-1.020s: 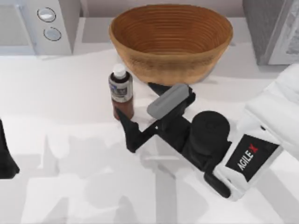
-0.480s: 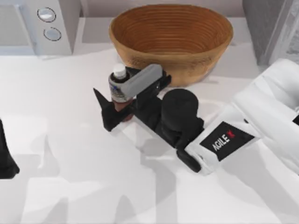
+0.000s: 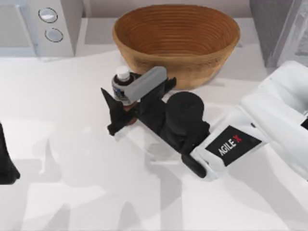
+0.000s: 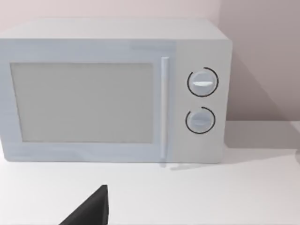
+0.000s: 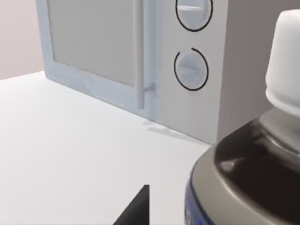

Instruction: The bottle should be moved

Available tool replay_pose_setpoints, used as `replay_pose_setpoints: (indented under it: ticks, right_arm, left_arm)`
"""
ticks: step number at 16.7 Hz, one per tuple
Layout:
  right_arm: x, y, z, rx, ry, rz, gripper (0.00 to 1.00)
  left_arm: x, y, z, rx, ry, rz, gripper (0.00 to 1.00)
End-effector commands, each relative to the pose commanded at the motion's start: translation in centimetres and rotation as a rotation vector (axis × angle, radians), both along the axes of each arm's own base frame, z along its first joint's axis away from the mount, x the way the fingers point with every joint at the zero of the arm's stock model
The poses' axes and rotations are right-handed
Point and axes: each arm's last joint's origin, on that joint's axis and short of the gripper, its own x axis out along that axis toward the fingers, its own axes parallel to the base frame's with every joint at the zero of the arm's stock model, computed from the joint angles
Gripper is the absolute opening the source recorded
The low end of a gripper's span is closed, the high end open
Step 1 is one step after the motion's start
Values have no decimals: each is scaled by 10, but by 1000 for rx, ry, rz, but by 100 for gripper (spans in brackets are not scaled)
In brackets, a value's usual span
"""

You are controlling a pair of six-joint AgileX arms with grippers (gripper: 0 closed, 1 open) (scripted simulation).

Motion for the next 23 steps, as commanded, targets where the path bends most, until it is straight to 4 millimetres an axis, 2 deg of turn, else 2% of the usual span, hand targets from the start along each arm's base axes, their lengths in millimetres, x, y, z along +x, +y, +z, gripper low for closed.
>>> replay_pose_setpoints:
  ticks: [7, 15, 18, 20, 23]
  right_arm:
    - [0, 0, 0, 0, 0, 0, 2]
    - [0, 0, 0, 0, 0, 0, 0]
    - [3, -6, 1, 2, -1, -2, 0]
    - [12, -29, 4, 2, -2, -2, 0]
    - [26, -90, 10, -2, 2, 3, 0]
  left_arm:
    - [0, 0, 0, 0, 0, 0, 100]
    - [0, 0, 0, 0, 0, 0, 100]
    - [0, 0, 0, 0, 0, 0, 100]
    - [0, 0, 0, 0, 0, 0, 100]
    - [0, 0, 0, 0, 0, 0, 100]
